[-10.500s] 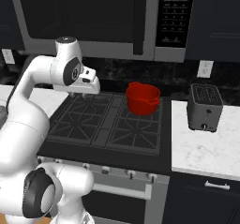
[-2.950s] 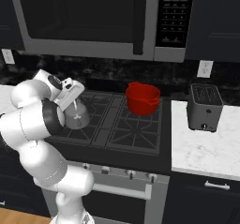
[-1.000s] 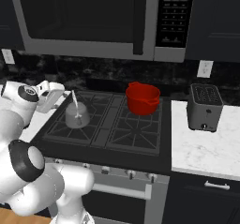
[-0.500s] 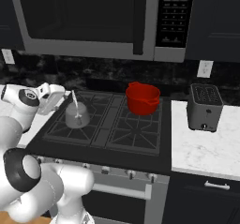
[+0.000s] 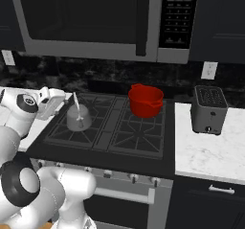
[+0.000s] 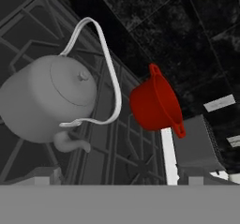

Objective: Pick the kettle from the counter and place it on a stove burner. Then turn the burner on.

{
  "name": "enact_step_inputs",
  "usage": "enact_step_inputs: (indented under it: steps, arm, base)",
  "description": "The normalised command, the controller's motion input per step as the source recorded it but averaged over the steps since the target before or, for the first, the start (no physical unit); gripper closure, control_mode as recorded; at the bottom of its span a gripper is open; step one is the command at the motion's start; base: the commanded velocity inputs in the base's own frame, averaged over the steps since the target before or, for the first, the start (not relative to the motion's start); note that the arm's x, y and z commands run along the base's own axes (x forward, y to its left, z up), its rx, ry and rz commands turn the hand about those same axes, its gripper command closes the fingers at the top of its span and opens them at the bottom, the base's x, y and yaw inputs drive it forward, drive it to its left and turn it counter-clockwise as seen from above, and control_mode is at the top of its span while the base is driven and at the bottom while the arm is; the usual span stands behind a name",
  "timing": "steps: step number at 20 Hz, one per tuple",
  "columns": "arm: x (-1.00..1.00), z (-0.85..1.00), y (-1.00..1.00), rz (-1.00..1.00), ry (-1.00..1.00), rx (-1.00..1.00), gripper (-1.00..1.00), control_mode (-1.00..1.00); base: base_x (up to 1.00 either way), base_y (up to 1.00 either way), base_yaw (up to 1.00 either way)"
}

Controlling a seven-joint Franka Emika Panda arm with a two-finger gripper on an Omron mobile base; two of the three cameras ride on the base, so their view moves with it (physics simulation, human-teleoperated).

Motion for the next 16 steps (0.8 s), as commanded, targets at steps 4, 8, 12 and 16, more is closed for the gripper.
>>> enact_step_inputs:
  steps: [4, 8, 12, 16]
  arm:
    - [-0.01, -0.2, 0.0, 0.0, 0.08, 0.0, -1.0, -1.0]
    - [0.0, -0.23, 0.0, 0.0, 0.08, 0.0, -1.0, -1.0]
    - [0.0, -0.28, 0.0, 0.0, 0.06, 0.0, -1.0, -1.0]
    - [0.0, -0.15, 0.0, 0.0, 0.02, 0.0, -1.0, -1.0]
  base:
    - [0.0, 0.0, 0.0]
    - [0.0, 0.0, 0.0]
    - [0.0, 0.0, 0.0]
    - [0.0, 0.0, 0.0]
